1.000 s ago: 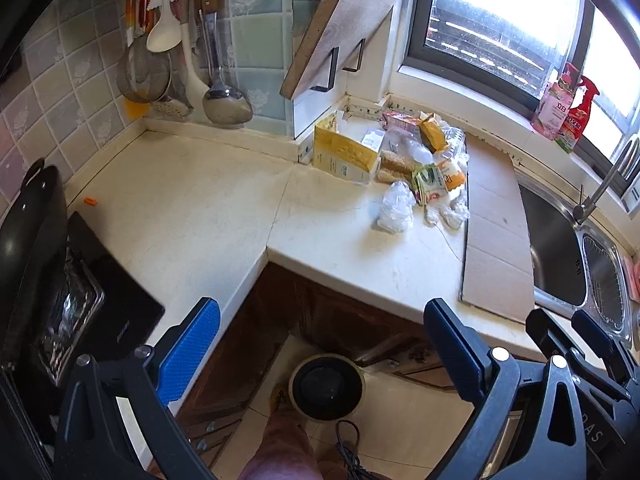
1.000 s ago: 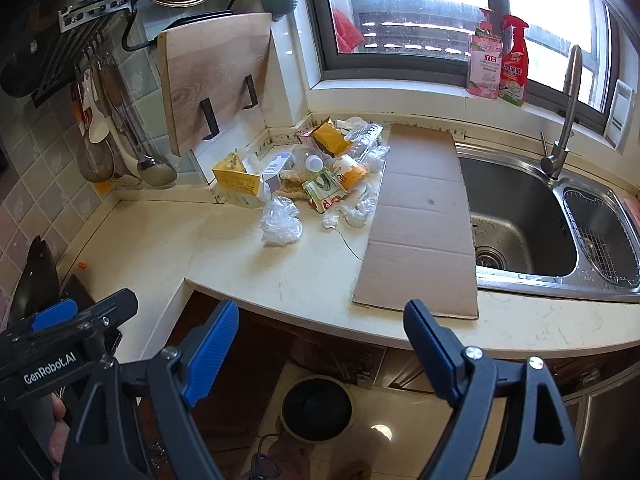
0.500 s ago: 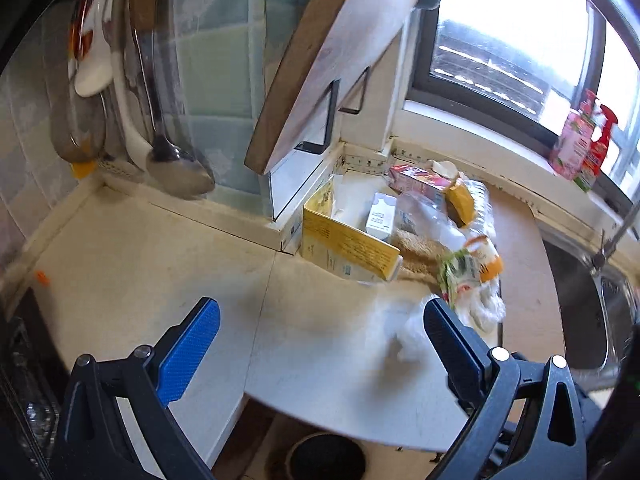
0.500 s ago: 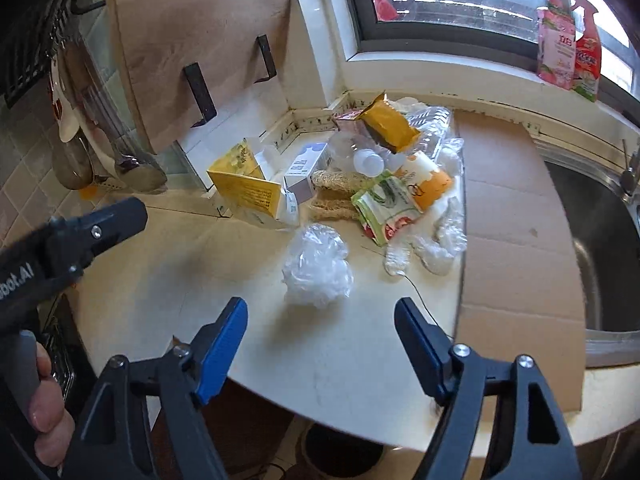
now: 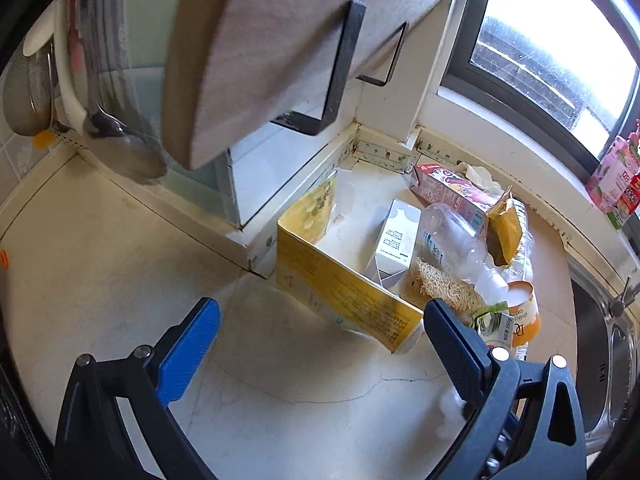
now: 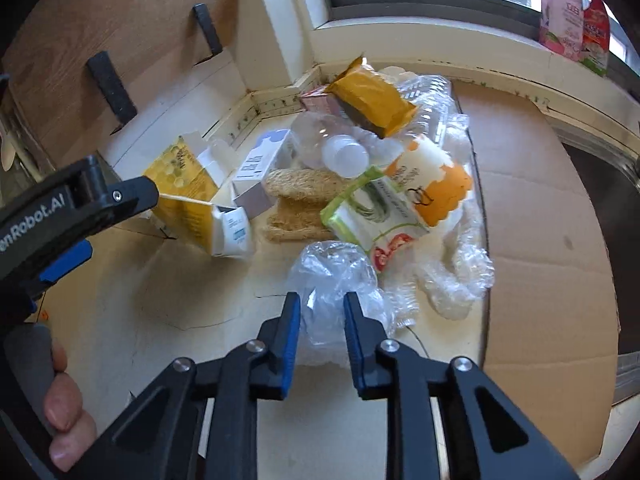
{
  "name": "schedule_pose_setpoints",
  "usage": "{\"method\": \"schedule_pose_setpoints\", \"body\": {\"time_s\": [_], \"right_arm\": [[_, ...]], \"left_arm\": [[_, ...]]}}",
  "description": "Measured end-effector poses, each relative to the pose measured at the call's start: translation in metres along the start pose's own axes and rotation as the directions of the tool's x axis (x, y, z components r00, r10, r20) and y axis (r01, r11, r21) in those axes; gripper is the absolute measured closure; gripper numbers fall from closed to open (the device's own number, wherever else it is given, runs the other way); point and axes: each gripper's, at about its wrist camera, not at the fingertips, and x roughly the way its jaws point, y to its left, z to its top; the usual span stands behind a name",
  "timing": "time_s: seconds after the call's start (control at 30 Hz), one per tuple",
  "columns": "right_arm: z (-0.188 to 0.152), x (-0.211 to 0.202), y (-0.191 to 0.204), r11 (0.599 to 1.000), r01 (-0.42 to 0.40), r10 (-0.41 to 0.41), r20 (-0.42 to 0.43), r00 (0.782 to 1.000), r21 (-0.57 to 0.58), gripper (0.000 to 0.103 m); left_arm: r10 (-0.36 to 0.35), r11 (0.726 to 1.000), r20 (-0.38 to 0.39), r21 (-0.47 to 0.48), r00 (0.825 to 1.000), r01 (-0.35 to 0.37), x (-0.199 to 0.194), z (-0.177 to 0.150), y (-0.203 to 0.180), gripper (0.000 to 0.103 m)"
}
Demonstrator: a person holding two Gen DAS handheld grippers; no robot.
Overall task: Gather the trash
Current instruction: 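Grasp the yellow carton with the left tool while the right tool grasps a plastic bag, then carry both items down over the black bin and open both tools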
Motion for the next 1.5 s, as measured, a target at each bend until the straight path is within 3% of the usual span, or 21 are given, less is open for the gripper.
{"method": "schedule_pose_setpoints", "body": {"time_s": [0.27, 0.4, 0.53, 0.6, 0.73, 0.77, 0.8, 0.97, 1.1, 1.4, 1.5], "right_arm": [[0.011, -0.021, -0.033, 0.996, 0.015, -0.019, 0.046, 0.999, 0.085, 0.085], [0.010, -0.024, -0.037, 0.996, 0.020, -0.024, 0.041, 0.999, 0.092, 0.086], [-0.001, -0.025, -0.037, 0.996, 0.026, -0.028, 0.027, 0.999, 0.087, 0.086], [-0.007, -0.027, -0.036, 0.997, 0.033, -0.035, 0.024, 0.999, 0.075, 0.086], [-0.019, -0.033, -0.035, 0.998, 0.023, -0.024, 0.013, 1.000, 0.055, 0.087], [-0.022, -0.035, -0.034, 0.999, 0.020, -0.021, 0.012, 1.000, 0.048, 0.088], [-0.025, -0.036, -0.034, 0.999, 0.018, -0.018, 0.010, 1.000, 0.041, 0.089], [-0.040, -0.048, -0.031, 1.000, 0.007, -0.007, 0.012, 1.000, 0.004, 0.089], [-0.053, -0.066, -0.028, 0.999, -0.001, 0.002, 0.041, 0.999, -0.043, 0.090], [-0.076, -0.116, -0.027, 0.991, -0.046, 0.059, 0.099, 0.993, -0.127, 0.091], [-0.092, -0.136, -0.025, 0.983, -0.071, 0.090, 0.106, 0.990, -0.171, 0.091]], "left_arm": [[0.053, 0.996, -0.072, -0.070, 0.996, -0.058, 0.036, 0.002, -0.012, 0.002], [0.113, 0.989, -0.092, -0.089, 0.989, -0.121, 0.055, 0.005, -0.019, 0.002], [0.079, 0.984, -0.136, -0.147, 0.988, -0.099, 0.064, 0.000, -0.013, 0.004], [0.071, 0.982, -0.135, -0.162, 0.988, -0.093, 0.063, -0.006, -0.009, 0.023], [0.055, 0.985, -0.088, -0.158, 0.995, -0.069, 0.049, -0.018, -0.005, 0.048], [0.047, 0.987, -0.077, -0.153, 0.996, -0.058, 0.045, -0.020, -0.005, 0.063], [0.032, 0.988, -0.066, -0.145, 0.997, -0.041, 0.042, -0.022, -0.006, 0.071], [0.049, 0.991, -0.057, -0.122, 0.997, -0.056, 0.025, -0.032, -0.002, 0.073], [0.075, 0.988, 0.006, -0.134, 0.997, -0.073, -0.001, -0.043, 0.009, 0.074], [0.091, 0.986, 0.114, -0.149, 0.989, -0.073, -0.078, -0.079, 0.025, 0.074], [0.060, 0.989, 0.126, -0.144, 0.990, -0.042, -0.112, -0.103, 0.034, 0.074]]}}
